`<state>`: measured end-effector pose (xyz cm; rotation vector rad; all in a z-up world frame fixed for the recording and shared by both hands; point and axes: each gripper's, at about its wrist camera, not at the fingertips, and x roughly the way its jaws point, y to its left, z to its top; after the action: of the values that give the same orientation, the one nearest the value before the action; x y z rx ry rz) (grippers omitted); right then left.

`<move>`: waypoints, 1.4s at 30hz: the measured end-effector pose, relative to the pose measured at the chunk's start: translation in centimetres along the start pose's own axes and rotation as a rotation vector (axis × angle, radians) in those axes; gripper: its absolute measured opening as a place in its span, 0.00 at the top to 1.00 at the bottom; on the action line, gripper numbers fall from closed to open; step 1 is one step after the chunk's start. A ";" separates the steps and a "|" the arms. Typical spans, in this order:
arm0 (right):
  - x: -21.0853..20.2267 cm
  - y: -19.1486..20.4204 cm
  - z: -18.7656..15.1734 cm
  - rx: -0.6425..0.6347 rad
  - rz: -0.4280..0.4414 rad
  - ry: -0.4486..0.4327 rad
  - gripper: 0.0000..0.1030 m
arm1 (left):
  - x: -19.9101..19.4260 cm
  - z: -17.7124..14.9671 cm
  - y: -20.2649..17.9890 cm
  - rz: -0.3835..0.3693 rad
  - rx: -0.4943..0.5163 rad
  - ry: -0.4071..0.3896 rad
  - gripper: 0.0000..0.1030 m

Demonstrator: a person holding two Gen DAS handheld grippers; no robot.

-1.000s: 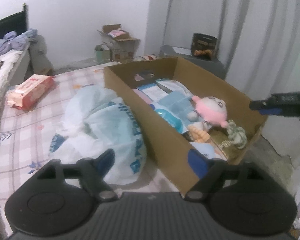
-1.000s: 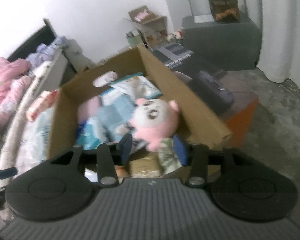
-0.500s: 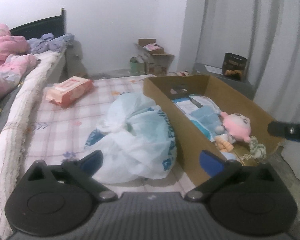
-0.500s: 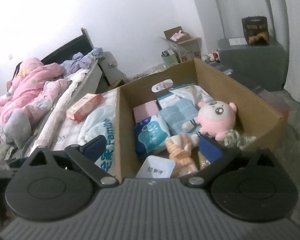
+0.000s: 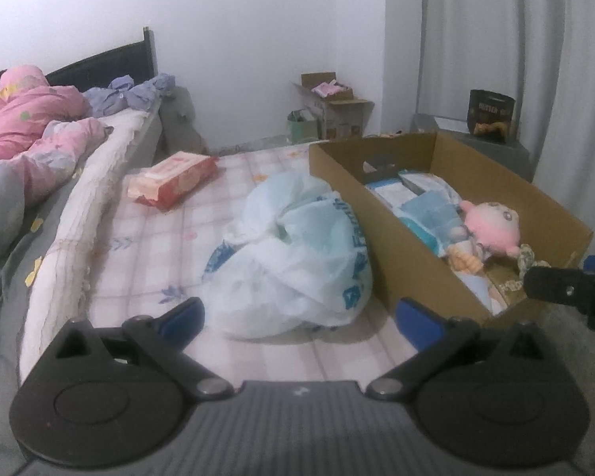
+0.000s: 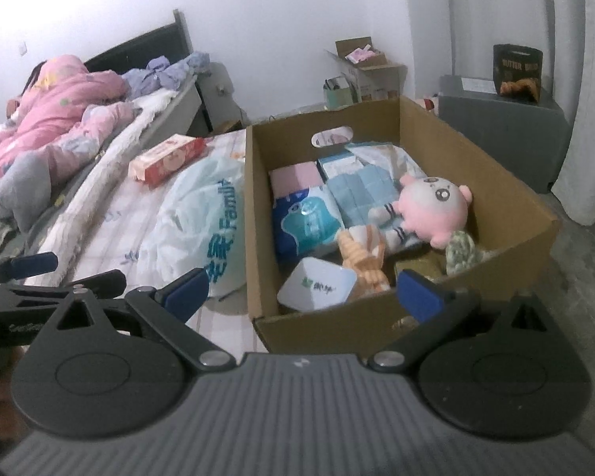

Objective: Organize soft objects

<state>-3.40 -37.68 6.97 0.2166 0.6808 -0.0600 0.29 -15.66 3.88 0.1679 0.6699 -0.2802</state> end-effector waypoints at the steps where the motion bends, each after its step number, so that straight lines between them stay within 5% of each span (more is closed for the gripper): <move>1: -0.1 0.0 -0.1 -0.003 0.002 0.000 0.01 | 0.0 -0.1 -0.1 0.002 -0.001 0.001 0.00; 8: -0.8 -0.3 -0.3 0.009 -0.005 0.002 0.01 | -0.2 -0.3 -0.5 0.017 0.003 0.000 0.00; 28: -0.6 0.3 0.4 -0.063 -0.033 0.018 0.01 | 1.3 0.0 1.4 -0.045 -0.190 0.117 0.00; 42: 0.9 0.9 0.4 -0.112 -0.036 0.070 0.01 | 1.2 -0.5 -1.2 -0.062 -0.121 0.144 0.00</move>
<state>-2.29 -36.88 6.86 0.0988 0.7554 -0.0491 0.58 -16.89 2.68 0.0516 0.8338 -0.2883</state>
